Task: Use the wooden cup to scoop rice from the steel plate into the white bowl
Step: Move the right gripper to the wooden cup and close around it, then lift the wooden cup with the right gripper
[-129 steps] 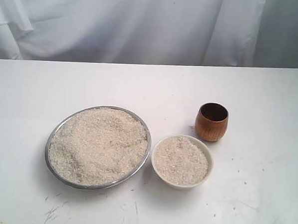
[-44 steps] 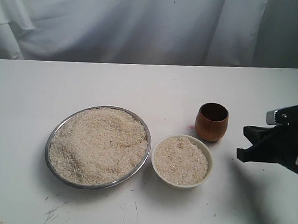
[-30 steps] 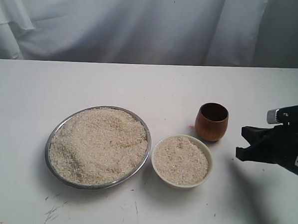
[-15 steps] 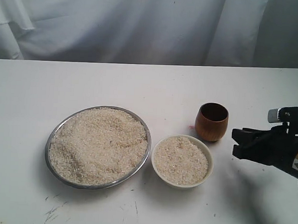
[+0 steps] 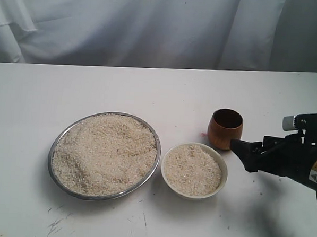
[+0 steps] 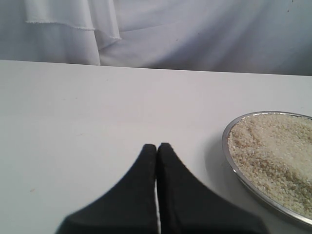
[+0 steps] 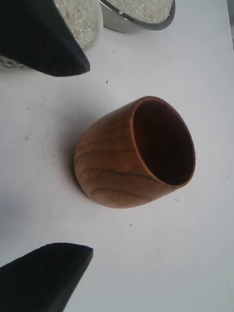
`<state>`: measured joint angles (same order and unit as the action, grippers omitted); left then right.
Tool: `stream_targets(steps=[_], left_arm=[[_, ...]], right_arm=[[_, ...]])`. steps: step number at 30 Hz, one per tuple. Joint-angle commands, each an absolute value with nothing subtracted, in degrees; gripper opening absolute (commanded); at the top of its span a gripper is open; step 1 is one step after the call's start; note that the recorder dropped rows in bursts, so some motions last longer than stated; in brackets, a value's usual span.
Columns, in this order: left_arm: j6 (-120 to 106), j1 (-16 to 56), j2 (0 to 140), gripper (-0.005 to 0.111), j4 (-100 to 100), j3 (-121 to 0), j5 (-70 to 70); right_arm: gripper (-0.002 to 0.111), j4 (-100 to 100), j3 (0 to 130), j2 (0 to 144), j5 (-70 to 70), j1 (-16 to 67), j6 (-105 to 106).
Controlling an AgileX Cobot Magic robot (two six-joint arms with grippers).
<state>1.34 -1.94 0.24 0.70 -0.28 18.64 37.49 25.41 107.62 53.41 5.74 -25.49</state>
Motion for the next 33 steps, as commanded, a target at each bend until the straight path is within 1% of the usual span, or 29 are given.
stream_targets(steps=[1, 7, 12, 27, 33], left_arm=[[1.35, -1.77, 0.0, 0.0, 0.68, 0.0, 18.27], [1.35, -1.77, 0.0, 0.0, 0.68, 0.0, 18.27], [1.35, -1.77, 0.0, 0.0, 0.68, 0.0, 18.27], [1.35, -1.77, 0.0, 0.0, 0.68, 0.0, 18.27], [1.35, -1.77, 0.0, 0.0, 0.68, 0.0, 18.27]], right_arm=[[0.084, 37.95, 26.01, 108.31, 54.01, 7.36, -24.38], [0.084, 37.95, 28.11, 110.96, 53.23, 10.41, -21.91], [0.084, 33.7, 30.56, 111.93, 52.14, 10.43, -19.88], [0.084, 33.8, 37.91, 116.77, 51.6, 10.8, -18.95], [0.084, 33.63, 41.78, 116.77, 43.51, 10.8, -17.67]])
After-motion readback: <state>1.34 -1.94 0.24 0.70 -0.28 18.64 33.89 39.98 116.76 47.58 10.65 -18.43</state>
